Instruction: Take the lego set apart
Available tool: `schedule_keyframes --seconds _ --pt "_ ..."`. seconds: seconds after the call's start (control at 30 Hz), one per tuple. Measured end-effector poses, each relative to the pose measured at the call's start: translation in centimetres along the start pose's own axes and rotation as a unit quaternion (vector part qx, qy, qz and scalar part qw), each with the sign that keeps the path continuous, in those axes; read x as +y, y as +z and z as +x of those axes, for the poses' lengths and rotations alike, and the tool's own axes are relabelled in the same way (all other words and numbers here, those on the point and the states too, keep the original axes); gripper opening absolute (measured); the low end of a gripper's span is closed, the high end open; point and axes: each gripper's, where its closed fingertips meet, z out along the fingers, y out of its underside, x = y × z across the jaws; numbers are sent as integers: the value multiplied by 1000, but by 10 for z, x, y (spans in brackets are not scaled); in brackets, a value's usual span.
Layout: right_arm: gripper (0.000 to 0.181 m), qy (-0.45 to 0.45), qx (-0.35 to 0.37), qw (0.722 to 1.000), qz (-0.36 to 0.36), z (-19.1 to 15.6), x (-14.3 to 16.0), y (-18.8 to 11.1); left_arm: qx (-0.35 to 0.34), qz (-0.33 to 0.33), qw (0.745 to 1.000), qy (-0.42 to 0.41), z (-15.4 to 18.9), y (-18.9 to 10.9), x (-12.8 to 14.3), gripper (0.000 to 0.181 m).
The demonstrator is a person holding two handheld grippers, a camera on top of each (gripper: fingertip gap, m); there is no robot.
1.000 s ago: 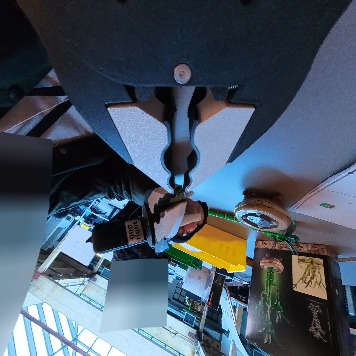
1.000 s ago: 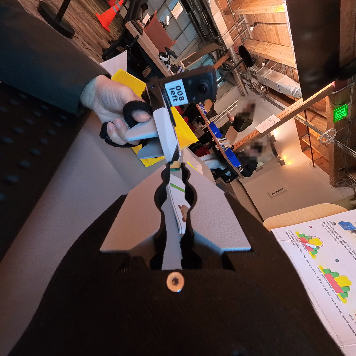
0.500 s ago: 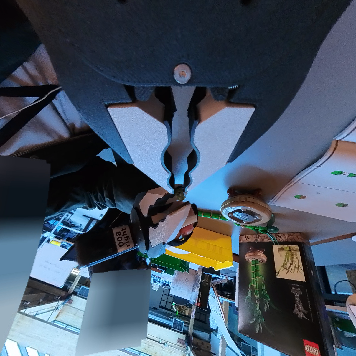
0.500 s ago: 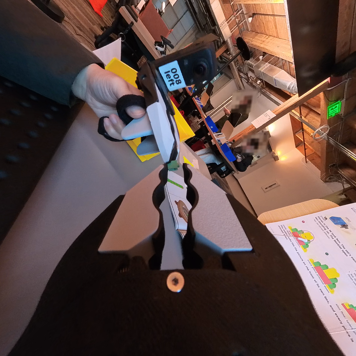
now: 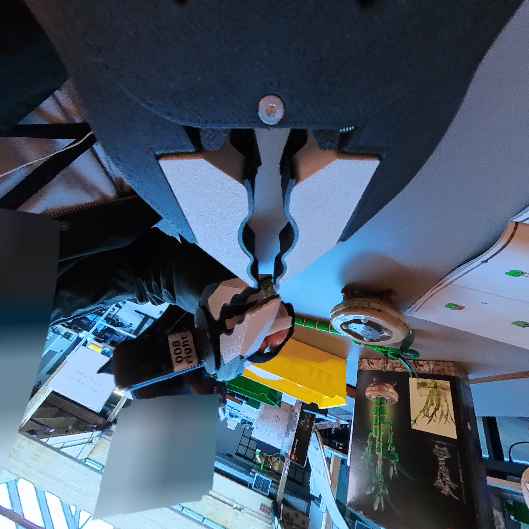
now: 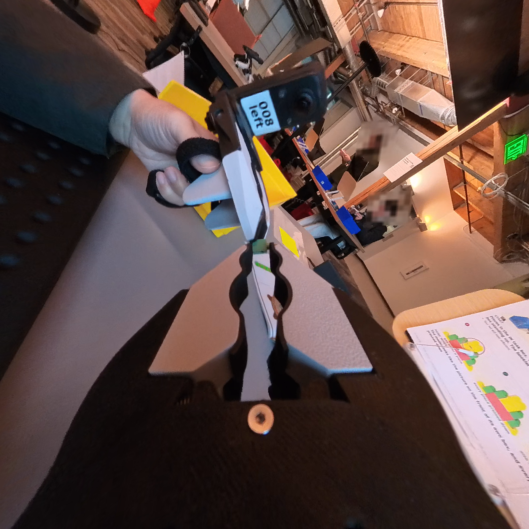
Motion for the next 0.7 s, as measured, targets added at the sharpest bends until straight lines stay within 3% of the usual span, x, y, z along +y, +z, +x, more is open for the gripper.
schedule_keyframes --seconds 0.1,0.23,0.37,0.5,0.7 --pt "10 54 -5 998 46 6 -11 -6 4 21 1000 12 4 -2 -8 27" --pt "10 118 -13 987 112 16 -28 -17 23 31 999 25 13 -3 -12 26" --pt "10 136 -18 981 135 18 -34 -21 7 17 1000 20 6 -3 -7 22" --pt "10 121 -17 987 104 14 -25 -15 15 32 999 14 8 -6 -13 20" --pt "10 75 -11 997 -2 4 7 2 0 36 999 -41 -7 -10 -11 17"
